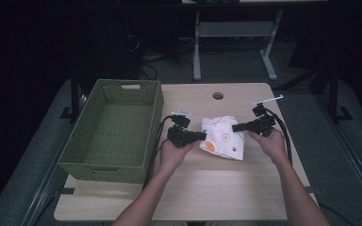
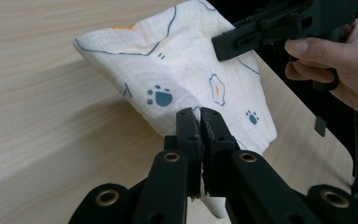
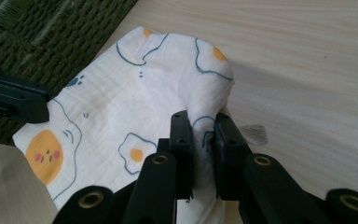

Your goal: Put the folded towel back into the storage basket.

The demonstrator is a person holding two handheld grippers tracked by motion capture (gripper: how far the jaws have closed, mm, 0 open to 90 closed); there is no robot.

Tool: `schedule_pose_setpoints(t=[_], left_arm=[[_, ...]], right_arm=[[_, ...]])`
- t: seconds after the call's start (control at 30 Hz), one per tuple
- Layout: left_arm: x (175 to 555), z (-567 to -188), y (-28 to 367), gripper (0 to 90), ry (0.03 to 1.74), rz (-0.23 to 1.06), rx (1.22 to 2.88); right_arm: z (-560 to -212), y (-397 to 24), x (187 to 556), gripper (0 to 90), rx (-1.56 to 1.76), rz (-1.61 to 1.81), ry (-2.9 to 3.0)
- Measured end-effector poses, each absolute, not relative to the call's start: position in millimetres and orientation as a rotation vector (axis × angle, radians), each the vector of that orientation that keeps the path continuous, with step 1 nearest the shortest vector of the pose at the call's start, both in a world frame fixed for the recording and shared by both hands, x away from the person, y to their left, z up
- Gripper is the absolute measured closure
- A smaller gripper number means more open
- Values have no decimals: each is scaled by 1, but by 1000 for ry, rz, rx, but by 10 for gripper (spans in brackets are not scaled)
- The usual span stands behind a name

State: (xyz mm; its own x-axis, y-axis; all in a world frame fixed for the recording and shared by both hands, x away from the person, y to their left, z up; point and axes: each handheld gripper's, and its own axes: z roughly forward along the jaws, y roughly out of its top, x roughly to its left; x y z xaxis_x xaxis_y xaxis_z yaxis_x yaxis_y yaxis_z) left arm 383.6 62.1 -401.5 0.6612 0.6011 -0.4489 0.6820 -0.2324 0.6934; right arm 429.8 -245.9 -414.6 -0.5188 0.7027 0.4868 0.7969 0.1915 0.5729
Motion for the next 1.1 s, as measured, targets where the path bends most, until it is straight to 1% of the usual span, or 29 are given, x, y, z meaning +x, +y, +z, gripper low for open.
schedule_pose_setpoints(t=[0.23,0.33,0.7,1.1], left_arm=[[382,-385,71,881,979,-119,1895],[382,-377,75,881,968,-104,1896],[386,-350,107,882,951,-130,1838],[390,-331,138,882,940,-142,1807]], right_arm=[[-406,-246,426,798,-1463,-1278,-2291],[-399,-241,427,798,-1445,-1282,-2290],[-368,-220,432,798,-1402,-1307,-2278],[-341,-194,437,798,-1368,-1350,-2284]])
